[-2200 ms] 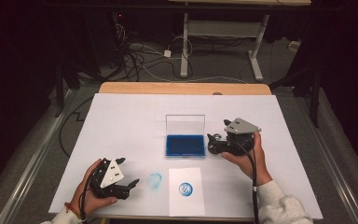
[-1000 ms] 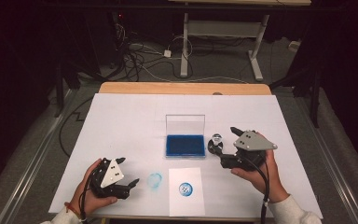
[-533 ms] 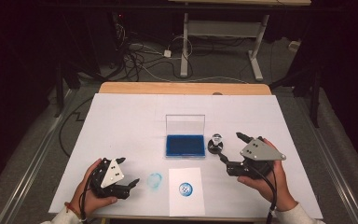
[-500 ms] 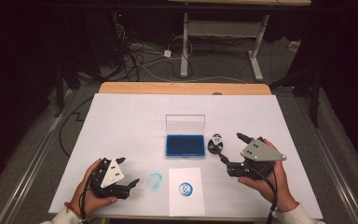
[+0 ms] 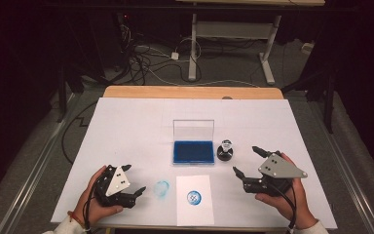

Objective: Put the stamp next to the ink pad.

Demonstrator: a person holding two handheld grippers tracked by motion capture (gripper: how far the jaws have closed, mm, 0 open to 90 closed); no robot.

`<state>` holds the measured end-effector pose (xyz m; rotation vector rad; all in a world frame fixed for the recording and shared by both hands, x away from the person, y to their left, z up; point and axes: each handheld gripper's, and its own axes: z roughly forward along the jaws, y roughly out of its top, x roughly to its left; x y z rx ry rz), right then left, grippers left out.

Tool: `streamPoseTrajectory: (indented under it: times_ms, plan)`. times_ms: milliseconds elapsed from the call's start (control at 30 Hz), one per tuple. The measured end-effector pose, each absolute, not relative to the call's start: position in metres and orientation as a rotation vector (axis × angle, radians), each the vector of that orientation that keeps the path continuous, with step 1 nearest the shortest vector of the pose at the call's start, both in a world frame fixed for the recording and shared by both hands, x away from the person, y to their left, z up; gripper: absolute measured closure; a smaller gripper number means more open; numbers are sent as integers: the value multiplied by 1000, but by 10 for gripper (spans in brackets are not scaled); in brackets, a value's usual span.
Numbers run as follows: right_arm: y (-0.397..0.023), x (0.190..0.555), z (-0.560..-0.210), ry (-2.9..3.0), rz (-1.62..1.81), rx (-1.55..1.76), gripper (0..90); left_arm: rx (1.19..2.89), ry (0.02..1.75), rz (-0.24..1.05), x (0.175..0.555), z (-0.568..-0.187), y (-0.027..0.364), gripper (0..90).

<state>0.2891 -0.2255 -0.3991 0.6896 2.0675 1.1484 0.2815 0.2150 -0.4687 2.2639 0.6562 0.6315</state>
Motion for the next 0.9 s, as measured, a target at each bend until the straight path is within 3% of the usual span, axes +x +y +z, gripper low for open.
streamPoseTrajectory:
  times_ms: [900]
  plan:
    - [-271,266,-451,2064,1041,758,175,2272,638,629,283,-469,212,156]
